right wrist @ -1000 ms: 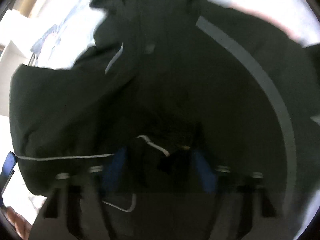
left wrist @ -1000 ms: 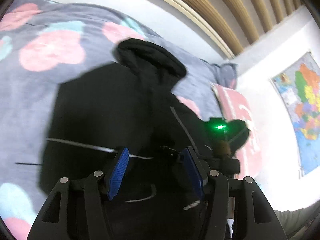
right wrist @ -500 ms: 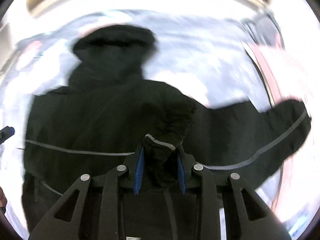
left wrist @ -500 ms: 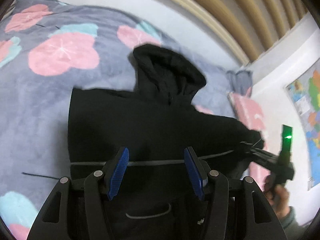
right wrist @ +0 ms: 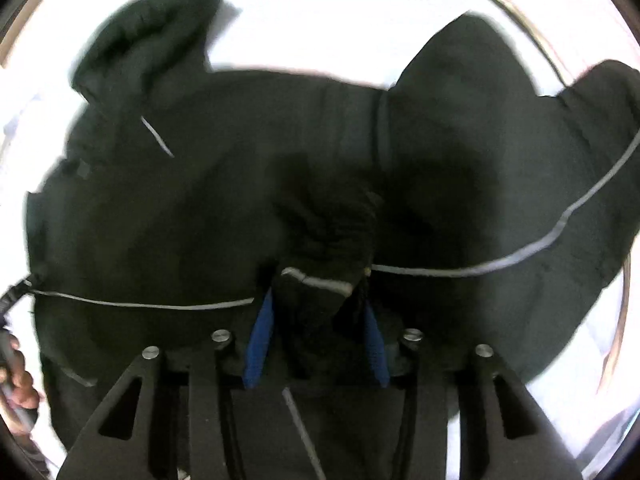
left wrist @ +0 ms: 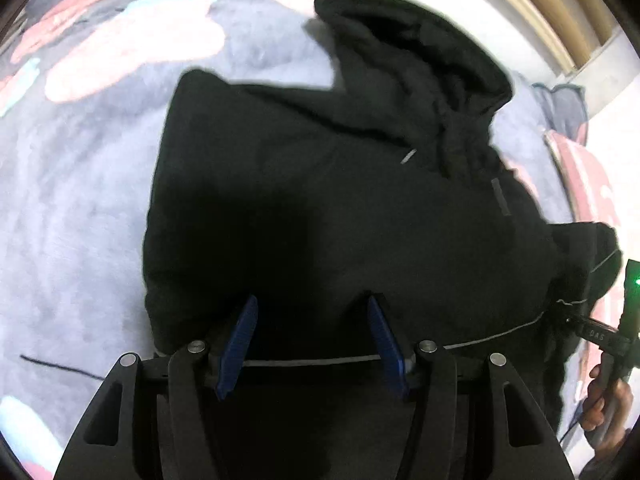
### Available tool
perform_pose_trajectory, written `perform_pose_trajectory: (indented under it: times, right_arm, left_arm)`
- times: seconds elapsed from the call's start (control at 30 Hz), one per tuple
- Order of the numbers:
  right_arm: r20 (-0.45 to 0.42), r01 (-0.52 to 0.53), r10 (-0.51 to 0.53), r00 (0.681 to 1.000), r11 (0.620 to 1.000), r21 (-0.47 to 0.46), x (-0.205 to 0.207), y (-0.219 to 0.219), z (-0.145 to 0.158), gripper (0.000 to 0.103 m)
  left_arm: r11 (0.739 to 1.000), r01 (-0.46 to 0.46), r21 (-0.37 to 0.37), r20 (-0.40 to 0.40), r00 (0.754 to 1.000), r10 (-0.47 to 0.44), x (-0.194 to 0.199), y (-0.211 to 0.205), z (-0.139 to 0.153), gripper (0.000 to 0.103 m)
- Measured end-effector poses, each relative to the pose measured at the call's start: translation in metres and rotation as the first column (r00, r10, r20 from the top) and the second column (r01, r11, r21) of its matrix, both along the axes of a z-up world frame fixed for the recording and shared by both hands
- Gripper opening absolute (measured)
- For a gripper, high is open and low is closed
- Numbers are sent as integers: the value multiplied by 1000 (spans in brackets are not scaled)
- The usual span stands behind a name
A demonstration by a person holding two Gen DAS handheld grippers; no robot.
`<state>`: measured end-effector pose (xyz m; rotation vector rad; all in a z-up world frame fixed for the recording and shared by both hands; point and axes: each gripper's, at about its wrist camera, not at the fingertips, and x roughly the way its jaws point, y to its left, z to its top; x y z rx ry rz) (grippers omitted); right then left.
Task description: Fold large clothes
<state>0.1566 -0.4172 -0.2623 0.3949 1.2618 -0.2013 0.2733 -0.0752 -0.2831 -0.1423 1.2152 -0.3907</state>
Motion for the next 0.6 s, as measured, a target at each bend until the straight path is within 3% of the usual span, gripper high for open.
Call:
perform_pose_trajectory:
  times: [0.07,0.2,0.33,0.43,0.5,0.6]
  right_arm:
    - [85,2,1,996,1000,-28,-14,3,32,61]
    - [145,-72,86,986,993,-97,-17,28,57,61]
    - [38,-158,169,985,968,-192,13,63,14,61]
    - [-83,-164,149,985,962,-220,8,61,-33,61]
    - [-72,-161,149,986,964,-213,5,60,-44,61]
    - [-93,-181,164,982,959,-220,7,61,-43,61]
  left_arm:
    - [998,-4,-56,13,1000,4,-7,7,18,59]
    - [997,5,-83,58,998,0,-21,1,45,59]
    - [999,19,-29,35,999,-18,-26,-25,31,59]
    - [997,-39,67,-63,997,43,-26,-23,-8,58]
    - [995,-44,90,-94,994,52,-26,-27,-27,58]
    - [975,4,223,-66,998,11,-27,-50,-26,62]
